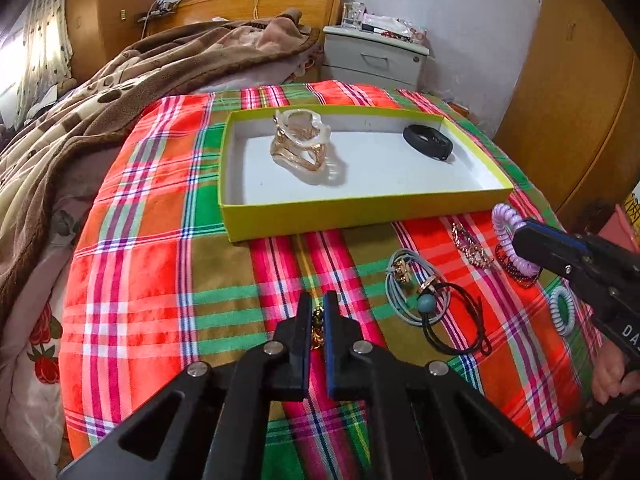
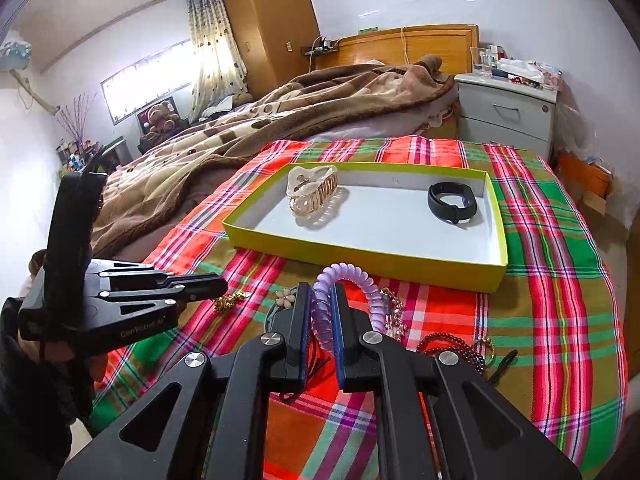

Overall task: Organize jewelry
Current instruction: 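Close the left tool on the gold chain and lift it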

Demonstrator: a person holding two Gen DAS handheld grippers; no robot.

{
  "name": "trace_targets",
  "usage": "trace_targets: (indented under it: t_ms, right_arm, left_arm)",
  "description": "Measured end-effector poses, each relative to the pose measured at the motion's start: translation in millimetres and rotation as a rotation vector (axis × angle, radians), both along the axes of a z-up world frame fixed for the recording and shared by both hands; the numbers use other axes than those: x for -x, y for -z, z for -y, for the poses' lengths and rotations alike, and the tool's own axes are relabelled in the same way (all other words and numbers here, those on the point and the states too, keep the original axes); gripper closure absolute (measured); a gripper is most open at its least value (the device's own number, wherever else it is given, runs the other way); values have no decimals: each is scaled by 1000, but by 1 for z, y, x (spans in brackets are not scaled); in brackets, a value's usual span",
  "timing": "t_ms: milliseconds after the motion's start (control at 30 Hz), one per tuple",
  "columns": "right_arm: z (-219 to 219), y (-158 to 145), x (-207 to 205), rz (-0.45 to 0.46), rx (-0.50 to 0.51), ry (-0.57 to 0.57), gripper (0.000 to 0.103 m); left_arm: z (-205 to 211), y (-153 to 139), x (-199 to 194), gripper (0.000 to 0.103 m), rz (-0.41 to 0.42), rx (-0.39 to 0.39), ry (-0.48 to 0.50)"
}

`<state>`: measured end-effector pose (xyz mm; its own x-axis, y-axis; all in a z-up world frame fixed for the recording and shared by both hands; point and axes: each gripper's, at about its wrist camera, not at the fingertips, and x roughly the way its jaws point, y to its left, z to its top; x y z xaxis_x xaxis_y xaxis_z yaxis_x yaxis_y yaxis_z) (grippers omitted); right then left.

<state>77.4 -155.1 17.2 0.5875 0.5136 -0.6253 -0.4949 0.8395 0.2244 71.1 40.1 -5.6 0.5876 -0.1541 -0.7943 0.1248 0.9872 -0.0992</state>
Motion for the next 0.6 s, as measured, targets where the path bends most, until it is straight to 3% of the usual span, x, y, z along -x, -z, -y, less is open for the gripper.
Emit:
trace_targets:
  t_ms: [133, 233, 300, 367, 467, 600]
  right_arm:
    - [1, -1, 1, 3, -1, -1, 93]
    - [2, -1, 1, 2, -5, -4, 93]
    - [3, -1, 1, 1, -7, -4, 93]
    - [3, 0, 1, 1, -6, -6, 93]
    - [2, 1, 0, -2, -8, -6, 93]
    - [0, 1, 0, -1, -6, -9, 93]
  left_arm:
    - [-4, -6, 2, 97, 8, 38, 27]
    - [-7, -2, 3, 97, -6, 15, 20]
    - [-6, 2, 4, 90, -24, 0, 28]
    - [-3, 6, 5, 65, -40, -23, 51]
    - [4, 16, 5, 63, -72, -40, 77]
    - [14, 17, 5, 63, -53, -115, 86]
